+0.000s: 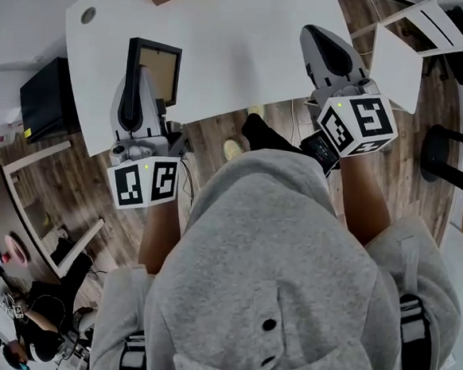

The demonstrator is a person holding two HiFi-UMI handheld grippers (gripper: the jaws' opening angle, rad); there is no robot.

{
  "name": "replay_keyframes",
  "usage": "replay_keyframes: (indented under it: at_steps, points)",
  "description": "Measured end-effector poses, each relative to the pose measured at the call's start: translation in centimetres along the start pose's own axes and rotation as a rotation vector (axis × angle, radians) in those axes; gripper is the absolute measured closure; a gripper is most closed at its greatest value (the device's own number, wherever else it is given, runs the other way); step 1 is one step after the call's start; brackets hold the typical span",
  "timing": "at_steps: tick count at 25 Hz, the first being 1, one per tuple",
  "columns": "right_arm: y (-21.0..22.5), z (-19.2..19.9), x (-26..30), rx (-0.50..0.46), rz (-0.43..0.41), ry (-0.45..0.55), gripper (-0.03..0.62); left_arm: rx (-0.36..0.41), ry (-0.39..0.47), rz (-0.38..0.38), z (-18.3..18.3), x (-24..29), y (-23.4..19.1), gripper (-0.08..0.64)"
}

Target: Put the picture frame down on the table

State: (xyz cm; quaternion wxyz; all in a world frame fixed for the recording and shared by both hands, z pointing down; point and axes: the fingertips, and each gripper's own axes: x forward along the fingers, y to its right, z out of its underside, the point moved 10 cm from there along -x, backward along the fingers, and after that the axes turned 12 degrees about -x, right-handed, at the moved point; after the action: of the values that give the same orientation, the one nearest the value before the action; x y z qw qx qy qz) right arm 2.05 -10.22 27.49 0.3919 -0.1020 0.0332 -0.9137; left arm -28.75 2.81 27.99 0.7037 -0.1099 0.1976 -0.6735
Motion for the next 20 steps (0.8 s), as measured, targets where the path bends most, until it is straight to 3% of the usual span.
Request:
replay_keyframes:
  at_steps: [8, 20]
  points:
    - [3.2, 0.3, 4.5, 0.016, -0.027, -0.015, 0.565, 0.009, -0.023, -0.031, 0.6, 5.1, -1.0, 0.52]
    - [7.9, 1.4, 6.3, 0.049, -0.059, -0.002, 0.565, 0.059, -0.056, -0.067, 2.0, 9.0, 0.7, 0.52]
